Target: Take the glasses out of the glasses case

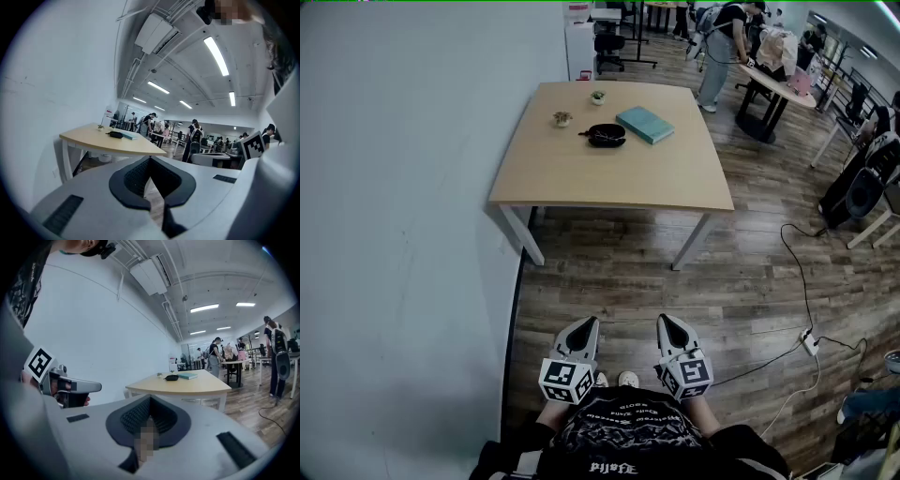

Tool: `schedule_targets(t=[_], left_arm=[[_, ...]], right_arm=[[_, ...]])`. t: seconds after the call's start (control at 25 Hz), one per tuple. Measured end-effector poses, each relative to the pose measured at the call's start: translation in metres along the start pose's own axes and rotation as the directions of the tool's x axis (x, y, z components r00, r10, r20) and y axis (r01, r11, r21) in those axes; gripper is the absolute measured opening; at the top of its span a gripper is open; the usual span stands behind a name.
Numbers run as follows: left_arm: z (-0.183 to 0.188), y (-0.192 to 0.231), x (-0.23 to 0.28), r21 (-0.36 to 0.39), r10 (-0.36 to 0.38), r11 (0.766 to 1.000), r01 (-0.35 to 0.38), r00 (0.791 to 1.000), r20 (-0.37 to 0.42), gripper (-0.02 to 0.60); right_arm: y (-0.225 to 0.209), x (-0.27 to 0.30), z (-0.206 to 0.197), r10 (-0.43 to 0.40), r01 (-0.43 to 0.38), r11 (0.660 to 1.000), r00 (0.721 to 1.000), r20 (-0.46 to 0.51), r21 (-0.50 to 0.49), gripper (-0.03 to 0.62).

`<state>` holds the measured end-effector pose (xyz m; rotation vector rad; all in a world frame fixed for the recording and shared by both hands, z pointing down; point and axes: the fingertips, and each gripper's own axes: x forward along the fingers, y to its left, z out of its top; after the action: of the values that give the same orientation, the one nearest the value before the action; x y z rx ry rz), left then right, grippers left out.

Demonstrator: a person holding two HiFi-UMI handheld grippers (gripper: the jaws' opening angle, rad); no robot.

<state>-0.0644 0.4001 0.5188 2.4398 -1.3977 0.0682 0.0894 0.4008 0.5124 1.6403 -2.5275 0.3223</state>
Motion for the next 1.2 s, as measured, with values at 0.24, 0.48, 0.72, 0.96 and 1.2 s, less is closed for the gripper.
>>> schedule_targets(t=[0.24, 0.48, 0.72, 0.96, 1.2], left_arm=[[-0.001, -0.004, 0.001, 0.010, 0.011, 1.000, -0.011, 1.000, 0.000, 0.003], [-0.007, 0.001, -0.006, -0.003, 0.020, 1.000, -0.020, 1.000, -0.015, 0.003], [-0.017, 0.004, -0.012, -0.015, 0.041, 0.999, -0.041, 0.998, -0.046, 0.003], [-0.008, 0.006, -0.013, -0.015, 0.057, 0.998, -0.056, 0.998, 0.025, 0.050], [-0.006, 0.000, -0.008, -0.005, 0.082, 0.997, -0.082, 0.996, 0.023, 0.255]], right_arm=[[-0.003, 0.001, 0.001, 0.008, -0.008, 1.000, 1.000, -0.009, -0.018, 0.002], [-0.005, 0.001, 0.003, -0.012, 0.011, 1.000, 1.000, 0.026, 0.019, 0.005], [-0.004, 0.000, 0.001, -0.020, 0.020, 1.000, 1.000, 0.024, -0.007, 0.005], [-0.006, -0.003, 0.003, -0.012, 0.011, 1.000, 0.999, 0.051, 0.010, 0.106], [-0.016, -0.008, 0.006, -0.023, 0.023, 1.000, 0.998, 0.061, 0.003, 0.218]])
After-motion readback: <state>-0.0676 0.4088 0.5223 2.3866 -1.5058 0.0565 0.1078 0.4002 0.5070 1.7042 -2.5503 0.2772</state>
